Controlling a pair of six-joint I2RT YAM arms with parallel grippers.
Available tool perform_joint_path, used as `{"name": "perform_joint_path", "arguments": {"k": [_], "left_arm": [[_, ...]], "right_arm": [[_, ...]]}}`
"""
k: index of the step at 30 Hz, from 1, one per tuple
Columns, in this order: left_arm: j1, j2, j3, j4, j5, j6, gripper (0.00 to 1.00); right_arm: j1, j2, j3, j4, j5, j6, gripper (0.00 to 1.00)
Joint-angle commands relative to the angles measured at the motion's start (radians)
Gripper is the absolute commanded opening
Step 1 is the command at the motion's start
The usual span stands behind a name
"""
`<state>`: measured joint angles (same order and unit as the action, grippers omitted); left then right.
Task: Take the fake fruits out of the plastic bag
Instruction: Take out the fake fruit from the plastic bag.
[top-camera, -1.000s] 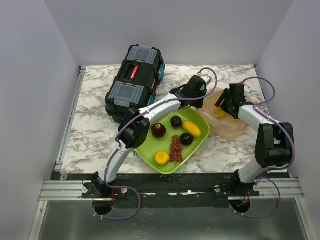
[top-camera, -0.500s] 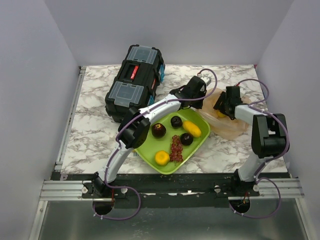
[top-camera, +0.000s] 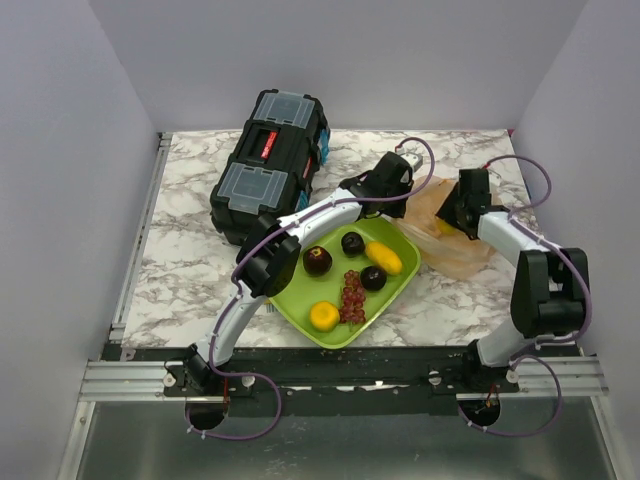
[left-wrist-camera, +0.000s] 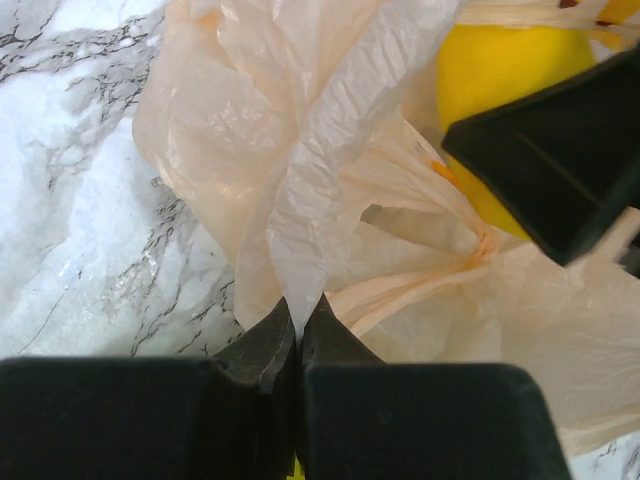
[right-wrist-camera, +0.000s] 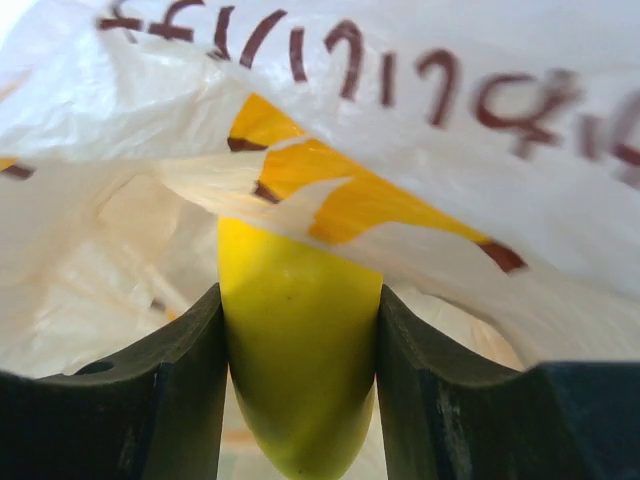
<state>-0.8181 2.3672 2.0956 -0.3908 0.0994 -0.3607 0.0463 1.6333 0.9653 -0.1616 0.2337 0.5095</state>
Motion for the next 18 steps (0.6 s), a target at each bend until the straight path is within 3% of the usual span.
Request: {"name": "perform_joint_path", "arguments": {"k": [1, 3, 8, 11, 15, 18], "left_arm": [[0.001, -0.031, 0.019, -0.009, 0.029, -0.012, 0.0], [0.003, -0.031, 0.034, -0.023, 0.053, -0.023, 0.02], [0.003, -0.054, 0.053, -0.048, 0.1, -0.03, 0.17], [0.006, -0.088, 0.062, -0.086, 0.112, -0.03, 0.32], [0.011, -0.177, 0.032, -0.111, 0.16, -0.031, 0.53], [0.017, -0.261, -0.006, -0.137, 0.164, -0.026, 0.6]], "right_arm": [[-0.001, -0.143, -0.028, -0.131, -0.027, 0.043, 0.11], [-0.001, -0.211, -0.05, -0.151, -0.049, 0.036, 0.11], [0.0, -0.342, -0.016, -0.244, -0.018, 0.011, 0.11], [-0.001, -0.396, 0.03, -0.304, -0.032, -0.026, 0.1], [0.0, -0.471, 0.048, -0.339, -0.169, -0.055, 0.1], [-0.001, -0.511, 0.06, -0.38, -0.217, -0.052, 0.08]]}}
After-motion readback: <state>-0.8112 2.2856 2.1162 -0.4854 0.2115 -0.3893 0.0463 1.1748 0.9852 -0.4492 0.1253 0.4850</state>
